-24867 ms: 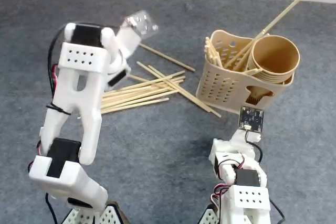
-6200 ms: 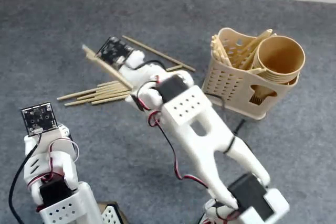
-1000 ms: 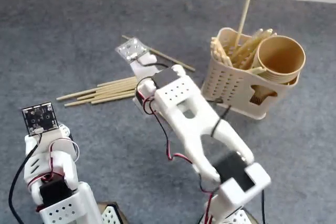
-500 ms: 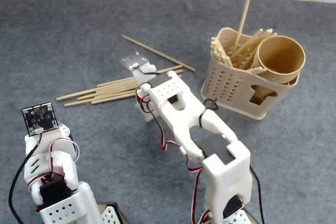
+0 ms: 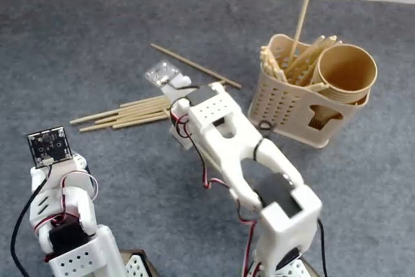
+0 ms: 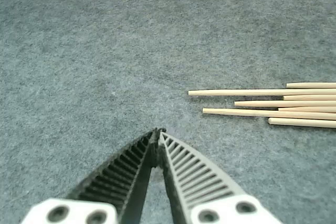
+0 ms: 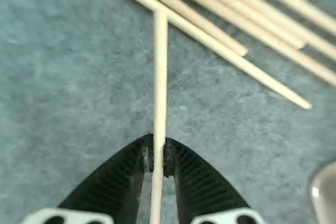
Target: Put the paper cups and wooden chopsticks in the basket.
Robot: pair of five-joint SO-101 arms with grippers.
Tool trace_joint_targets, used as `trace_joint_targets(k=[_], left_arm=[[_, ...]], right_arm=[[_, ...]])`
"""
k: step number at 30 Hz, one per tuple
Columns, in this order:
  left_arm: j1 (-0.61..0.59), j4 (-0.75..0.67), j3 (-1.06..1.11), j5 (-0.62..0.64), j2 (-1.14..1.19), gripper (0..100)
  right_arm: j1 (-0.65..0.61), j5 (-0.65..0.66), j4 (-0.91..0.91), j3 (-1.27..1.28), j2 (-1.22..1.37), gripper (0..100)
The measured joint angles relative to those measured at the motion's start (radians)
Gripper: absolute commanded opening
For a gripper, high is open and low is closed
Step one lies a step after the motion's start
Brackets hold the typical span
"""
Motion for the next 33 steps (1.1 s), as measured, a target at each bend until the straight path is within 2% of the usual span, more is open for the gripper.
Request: trace_joint_targets(k=[12,23,33], left_arm=[[0.000,0.000,0.000,0.000,0.000,1],[0.000,0.000,0.000,0.000,0.000,1],[0.000,0.000,0.000,0.000,0.000,1]], right_arm=[[0.000,-0.239,0.006,0.003,-0.353,0.5],[0.020,-0.258,0.006,0.003,-0.680,0.5],[0.221,-0.258,-0.305,0.003,-0.845,0.5]])
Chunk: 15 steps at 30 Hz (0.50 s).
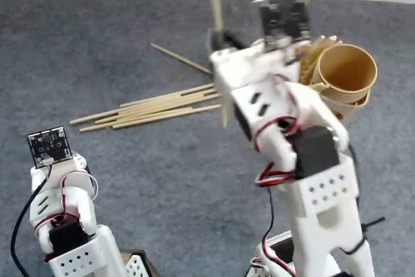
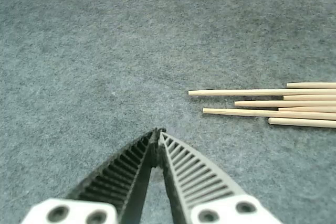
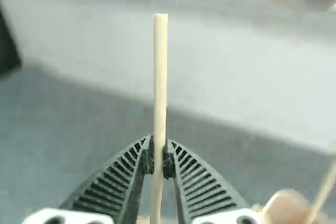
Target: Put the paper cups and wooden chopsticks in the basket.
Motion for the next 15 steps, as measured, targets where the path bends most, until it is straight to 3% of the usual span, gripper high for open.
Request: trace_joint_targets(k=[7,15], left_arm=[[0.000,0.000,0.000,0.000,0.000,1],[0.005,0.000,0.000,0.000,0.000,1]], right_arm=[[0.141,0.000,-0.203,0.005,-0.008,0.5],[0.279,-0.002,-0.516,0.235,-0.020,0.5]])
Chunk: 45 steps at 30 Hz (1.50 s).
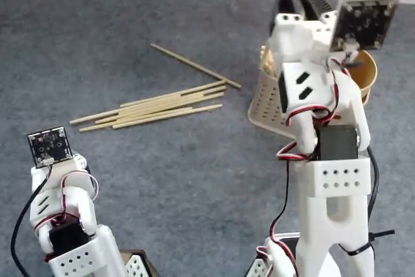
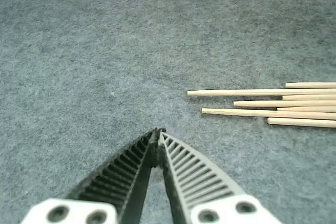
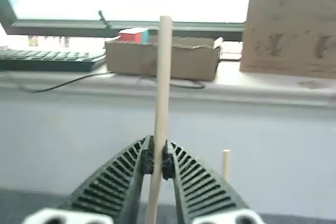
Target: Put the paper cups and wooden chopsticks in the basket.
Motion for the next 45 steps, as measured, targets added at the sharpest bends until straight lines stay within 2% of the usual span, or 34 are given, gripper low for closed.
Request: trace_joint_targets(k=[4,7,16,18,23,29,34,39,45], left_arm=[[0.000,0.000,0.000,0.000,0.000,1],[0.000,0.000,0.000,0.000,0.000,1],[0.000,0.000,0.000,0.000,0.000,1],[0.000,0.000,0.000,0.000,0.000,1],[0.000,0.000,0.000,0.000,0.000,1],[0.000,0.000,0.000,0.000,0.000,1],[0.000,0.000,0.000,0.000,0.000,1],[0.000,0.000,0.009,0.000,0.000,1],[0.000,0.000,0.009,0.000,0.000,1]], right_arm=[[0.049,0.000,-0.203,0.152,0.000,0.5],[0.072,0.000,-0.290,0.232,0.002,0.5],[0.080,0.002,-0.325,0.267,0.002,0.5],[0.081,0.037,-0.327,0.279,0.000,0.5],[0.081,0.077,-0.333,0.434,0.002,1.1],[0.080,0.120,-0.333,0.502,0.002,19.9],[0.072,0.137,-0.333,0.502,0.002,20.1],[0.061,0.137,-0.209,0.428,0.002,19.7],[0.026,0.137,0.037,0.210,0.002,11.1]])
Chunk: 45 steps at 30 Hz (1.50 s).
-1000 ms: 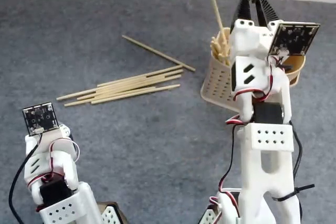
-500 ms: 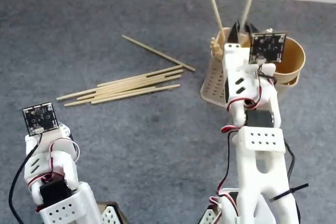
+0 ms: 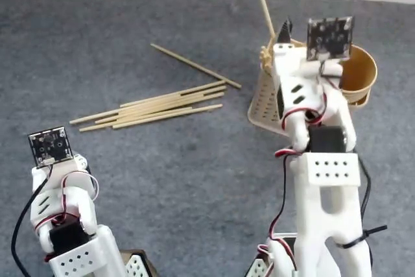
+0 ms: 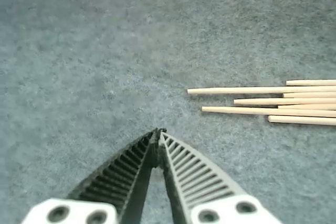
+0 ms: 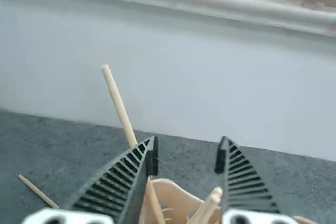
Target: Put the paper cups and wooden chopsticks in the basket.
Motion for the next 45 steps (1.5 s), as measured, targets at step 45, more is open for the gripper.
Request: trace_joint_targets(k=[45], left_arm=[[0.000,0.000,0.000,0.000,0.000,1]], right_arm=[[-0.572,0.178,0.763,-0.617,0.959,24.0]])
